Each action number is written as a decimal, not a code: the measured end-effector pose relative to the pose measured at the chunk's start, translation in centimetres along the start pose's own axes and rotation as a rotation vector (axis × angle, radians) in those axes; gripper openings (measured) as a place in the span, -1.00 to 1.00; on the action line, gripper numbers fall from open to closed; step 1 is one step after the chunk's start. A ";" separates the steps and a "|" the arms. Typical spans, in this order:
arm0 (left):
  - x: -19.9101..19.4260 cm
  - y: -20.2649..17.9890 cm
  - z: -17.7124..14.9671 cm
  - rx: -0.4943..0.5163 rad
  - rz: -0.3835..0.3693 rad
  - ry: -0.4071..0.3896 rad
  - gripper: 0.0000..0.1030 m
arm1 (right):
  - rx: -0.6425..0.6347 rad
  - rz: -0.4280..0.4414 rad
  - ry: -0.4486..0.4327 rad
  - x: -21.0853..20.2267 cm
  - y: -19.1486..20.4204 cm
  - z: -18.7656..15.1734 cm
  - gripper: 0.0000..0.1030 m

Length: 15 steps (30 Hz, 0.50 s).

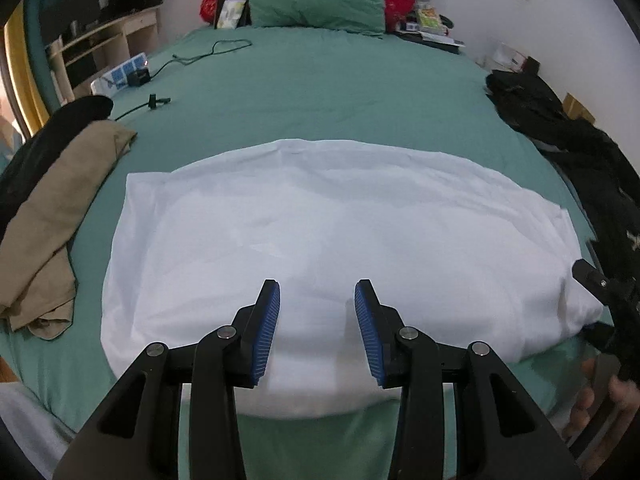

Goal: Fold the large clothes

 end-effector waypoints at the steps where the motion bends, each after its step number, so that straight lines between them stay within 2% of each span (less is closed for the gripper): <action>1: 0.0 0.1 0.3 -0.002 0.002 -0.001 -0.20 | 0.009 0.012 0.002 0.2 0.3 0.2 1.00; 4: 0.2 0.0 1.2 -0.023 -0.028 -0.015 -0.20 | 0.021 0.047 -0.013 1.0 1.0 0.8 1.00; 10: 1.1 -2.7 2.8 -0.053 -0.167 -0.028 -0.20 | 0.045 0.039 -0.073 3.1 0.3 2.4 1.00; 13: 2.5 -4.7 2.6 -0.034 -0.210 -0.007 -0.20 | -0.012 -0.017 -0.069 3.5 0.8 2.1 1.00; 15: 4.4 -5.7 1.8 -0.037 -0.214 0.049 -0.20 | -0.024 -0.004 -0.060 3.6 1.2 2.0 1.00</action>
Point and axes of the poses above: each gripper's, at about its wrist camera, not at the fingertips, and x roughly the way its jaws point, y to its left, z to its top, the point moved 9 cm from there along x, roughly the way its jaws point, and after that the axes turned 3 degrees about z, right-handed, at the moved point
